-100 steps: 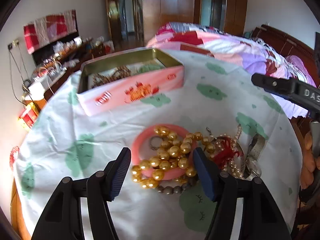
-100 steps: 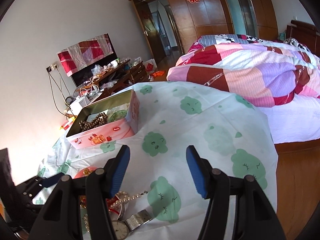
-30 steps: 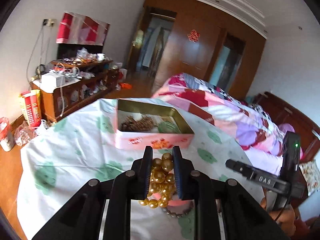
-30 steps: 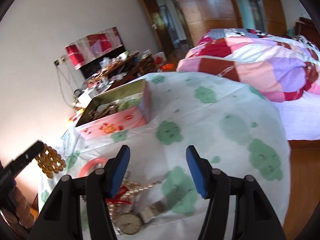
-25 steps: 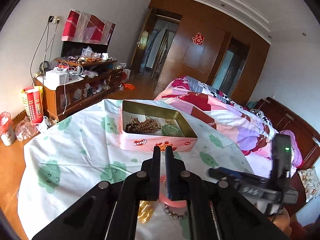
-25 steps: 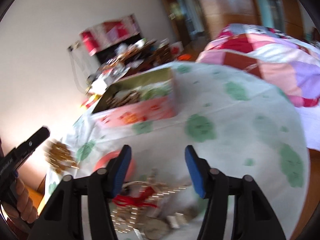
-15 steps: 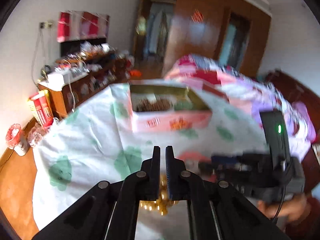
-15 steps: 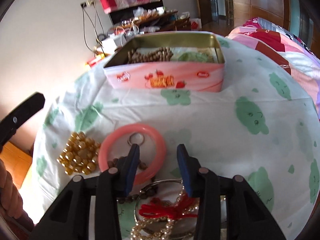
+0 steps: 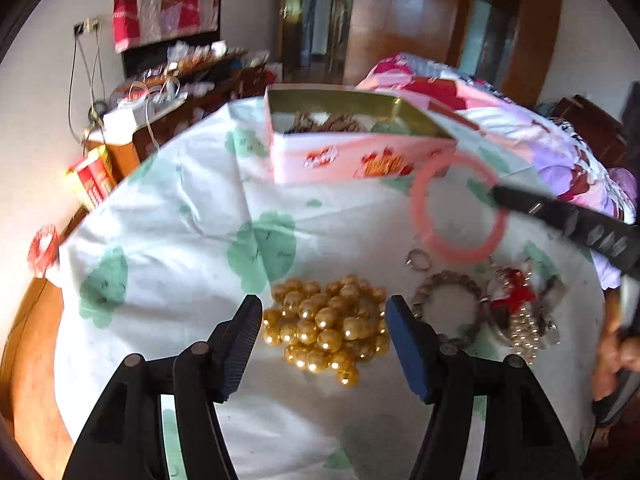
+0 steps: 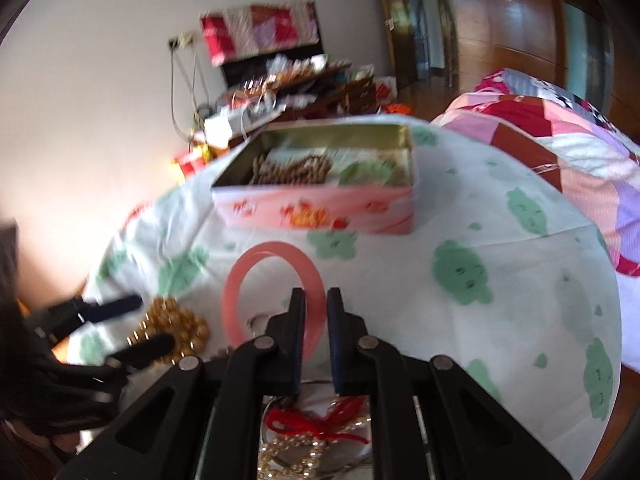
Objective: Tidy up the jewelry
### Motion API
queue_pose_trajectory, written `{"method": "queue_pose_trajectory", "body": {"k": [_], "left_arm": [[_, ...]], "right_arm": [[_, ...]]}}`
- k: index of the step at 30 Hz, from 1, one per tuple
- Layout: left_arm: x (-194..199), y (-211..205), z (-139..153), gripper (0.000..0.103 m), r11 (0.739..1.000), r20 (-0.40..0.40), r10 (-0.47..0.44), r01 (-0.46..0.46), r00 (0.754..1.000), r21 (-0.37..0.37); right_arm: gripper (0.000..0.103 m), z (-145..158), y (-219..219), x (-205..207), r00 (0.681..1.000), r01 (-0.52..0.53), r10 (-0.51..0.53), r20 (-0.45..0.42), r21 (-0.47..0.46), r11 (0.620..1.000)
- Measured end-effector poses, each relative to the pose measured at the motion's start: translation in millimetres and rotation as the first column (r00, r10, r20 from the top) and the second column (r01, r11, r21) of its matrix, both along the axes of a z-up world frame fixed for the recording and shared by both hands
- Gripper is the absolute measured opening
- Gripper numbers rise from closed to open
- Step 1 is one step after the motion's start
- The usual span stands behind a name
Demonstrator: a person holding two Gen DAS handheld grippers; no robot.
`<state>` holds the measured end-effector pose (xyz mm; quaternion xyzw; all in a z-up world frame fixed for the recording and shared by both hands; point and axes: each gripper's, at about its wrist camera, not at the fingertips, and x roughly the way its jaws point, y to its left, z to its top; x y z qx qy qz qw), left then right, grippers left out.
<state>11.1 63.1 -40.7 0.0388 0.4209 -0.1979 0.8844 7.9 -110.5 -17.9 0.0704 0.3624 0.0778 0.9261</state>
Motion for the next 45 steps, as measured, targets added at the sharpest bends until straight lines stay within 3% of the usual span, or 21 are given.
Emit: {"method": "queue_pose_trajectory", "body": {"k": [3, 5, 10, 15, 32, 37, 45], "left_arm": [[1, 1, -3, 0.051, 1.0, -0.023, 0.0, -0.001, 1.0, -0.026], [2, 1, -3, 0.033, 1.0, -0.028, -0.001, 0.0, 1.0, -0.027], [-6, -12, -5, 0.029, 0.998, 0.032, -0.019, 0.017, 0.999, 0.066], [-3, -3, -1, 0.019, 1.0, 0.03, -0.002, 0.002, 1.0, -0.02], [8, -1, 69, 0.019, 0.976, 0.212, 0.016, 0.031, 0.977, -0.215], [35, -14, 83, 0.019, 0.969, 0.263, 0.026, 0.04, 0.964, -0.243], [92, -33, 78, 0.019, 0.964, 0.27, 0.076, -0.002, 0.96, -0.265]], "right_arm": [[0.013, 8, -13, 0, 0.999, 0.039, -0.041, 0.032, 0.052, 0.998], [0.013, 11, -18, 1, 0.997, 0.06, -0.062, 0.042, 0.065, 0.996], [0.013, 11, -23, 2, 0.995, 0.083, -0.087, 0.05, 0.078, 0.993], [0.013, 16, -25, -1, 0.993, 0.085, -0.091, 0.078, 0.078, 0.993], [0.013, 41, -50, 5, 0.982, 0.106, -0.126, 0.141, 0.142, 0.984], [0.013, 45, -62, 26, 0.979, 0.128, -0.154, 0.136, 0.184, 0.975], [0.013, 39, -66, 76, 0.976, 0.16, -0.187, 0.109, 0.221, 0.962]]}}
